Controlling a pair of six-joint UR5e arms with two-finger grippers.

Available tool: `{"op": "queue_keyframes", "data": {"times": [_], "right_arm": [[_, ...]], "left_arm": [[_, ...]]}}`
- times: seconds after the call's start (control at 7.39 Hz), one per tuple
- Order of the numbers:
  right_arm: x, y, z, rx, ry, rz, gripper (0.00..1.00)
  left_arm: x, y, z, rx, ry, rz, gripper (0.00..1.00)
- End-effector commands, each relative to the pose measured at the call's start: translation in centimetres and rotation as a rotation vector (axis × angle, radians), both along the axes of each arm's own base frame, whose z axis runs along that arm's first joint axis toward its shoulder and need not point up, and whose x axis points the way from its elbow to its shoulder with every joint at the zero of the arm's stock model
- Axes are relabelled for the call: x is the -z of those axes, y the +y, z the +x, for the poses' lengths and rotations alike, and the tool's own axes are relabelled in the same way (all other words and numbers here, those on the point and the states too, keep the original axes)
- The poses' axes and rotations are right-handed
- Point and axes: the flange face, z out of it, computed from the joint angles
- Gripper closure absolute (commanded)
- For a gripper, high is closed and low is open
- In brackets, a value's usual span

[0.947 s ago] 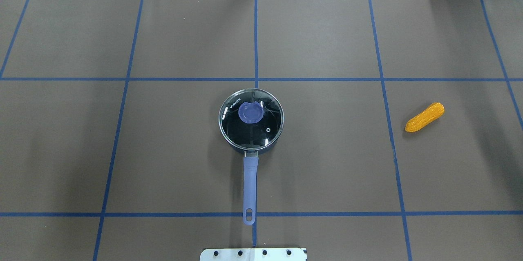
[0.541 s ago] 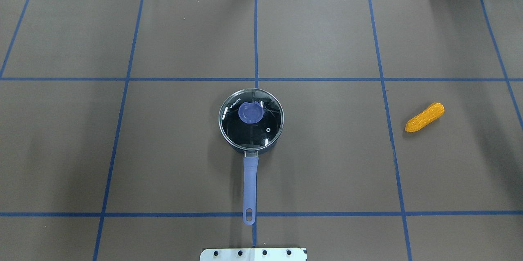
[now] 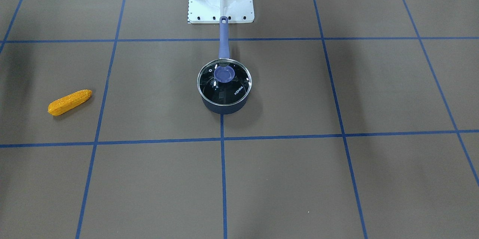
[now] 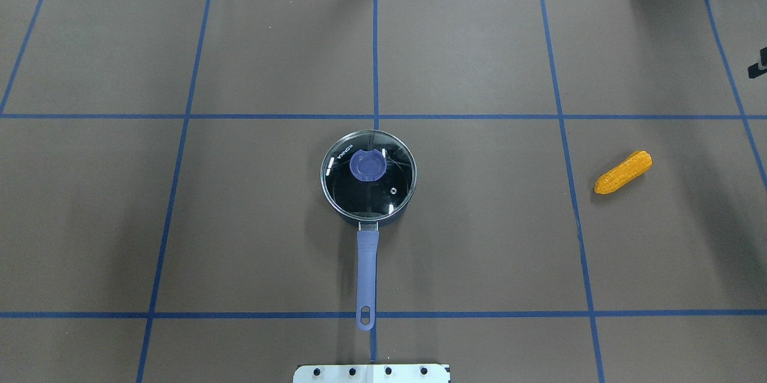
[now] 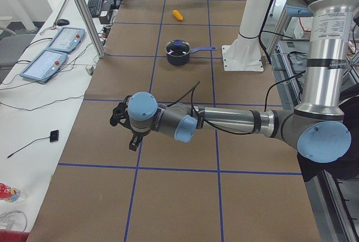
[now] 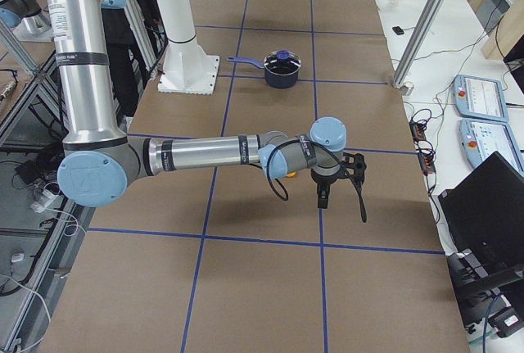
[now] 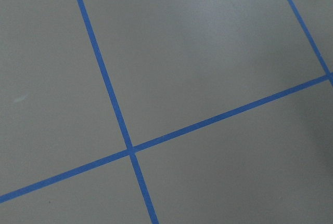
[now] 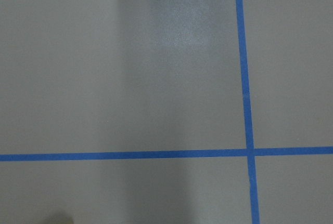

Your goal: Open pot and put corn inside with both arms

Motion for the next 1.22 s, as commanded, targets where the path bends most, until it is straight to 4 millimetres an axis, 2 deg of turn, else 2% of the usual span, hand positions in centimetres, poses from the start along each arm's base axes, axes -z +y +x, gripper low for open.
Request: {"op": "queue_keyframes", "data": {"times": [0.0,0.14,0.27,0.68,0.81,0.95,1.08], "right_arm": [[2.9,-0.3,-5.5,-0.044,-0.027,-0.098,0.0],[4.0,0.2,-7.2,-0.08,-0.015,-0.124,0.0],[5.8,0.6,-9.4,-0.109,-0.009,-0.14,0.0],[5.6,2.6,-13.7,-0.126,-0.009,-0.244,0.0],[5.5,3.2,-15.1,-0.121,-0.01,-0.271,0.0],[5.2,4.5,-15.6,-0.112,-0.007,-0.284,0.0],[5.7,5.6,-16.0,-0.121,-0.012,-0.301,0.0]], "left_arm": [[5.4,-2.1,4.0,0.018,0.044,-0.046,0.02],[9.2,-1.9,6.8,0.031,0.074,-0.083,0.02],[14.1,-1.2,9.6,0.052,0.111,-0.117,0.02],[23.5,-1.1,18.9,0.09,0.148,-0.179,0.02],[27.6,-1.1,22.9,0.103,0.148,-0.209,0.02],[32.3,-0.4,26.1,0.115,0.132,-0.241,0.02],[36.5,0.8,29.0,0.122,0.095,-0.25,0.02]]}}
